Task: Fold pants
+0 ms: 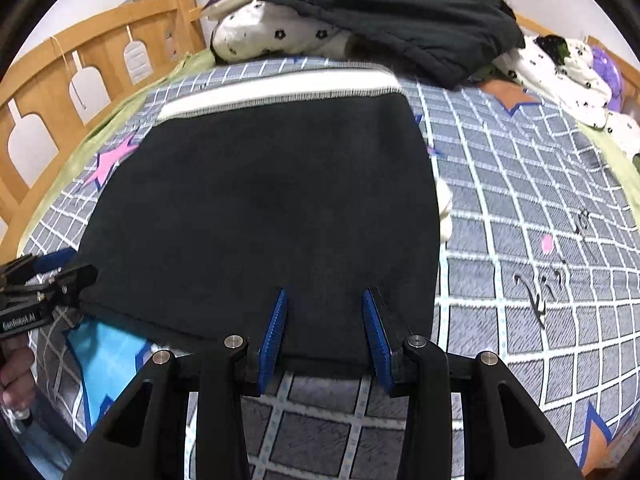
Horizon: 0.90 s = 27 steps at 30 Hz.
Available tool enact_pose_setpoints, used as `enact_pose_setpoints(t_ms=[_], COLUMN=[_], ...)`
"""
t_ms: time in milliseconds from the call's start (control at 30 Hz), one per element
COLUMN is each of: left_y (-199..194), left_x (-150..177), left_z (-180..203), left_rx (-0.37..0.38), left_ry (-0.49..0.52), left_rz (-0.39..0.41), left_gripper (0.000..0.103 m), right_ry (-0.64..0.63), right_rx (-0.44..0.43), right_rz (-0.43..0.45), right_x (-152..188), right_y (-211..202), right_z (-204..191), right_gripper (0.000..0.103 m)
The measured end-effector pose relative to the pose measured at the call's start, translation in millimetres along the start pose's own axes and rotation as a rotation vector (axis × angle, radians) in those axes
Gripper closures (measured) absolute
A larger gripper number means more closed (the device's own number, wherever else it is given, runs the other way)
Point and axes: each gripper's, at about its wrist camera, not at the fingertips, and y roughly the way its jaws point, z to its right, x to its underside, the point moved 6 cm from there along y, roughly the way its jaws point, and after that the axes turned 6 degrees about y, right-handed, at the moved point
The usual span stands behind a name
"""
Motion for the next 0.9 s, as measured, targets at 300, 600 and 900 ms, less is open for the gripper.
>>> enact_pose_setpoints(t_ms=[300, 600, 900], left_y=[-27, -58, -100], left_x=[12, 19, 42], left_z=[-8, -13, 0], left_rx=[0.041, 0.03, 0.009], left_ry=[-0.015, -0.027, -0.021], left_rz=[-0.017, 0.03, 0.064], left_gripper=[0.035, 0.035, 0.033], right_ry=[0.073, 0.174, 0.172], right_rx=[-0.014, 0.012, -0.025], right_rz=[0.116, 0.173, 0.136], right_x=[-5, 1, 33], right_y=[-38, -66, -98], right_z=[22, 40, 20], right_gripper=[0.064, 0.064, 0.064])
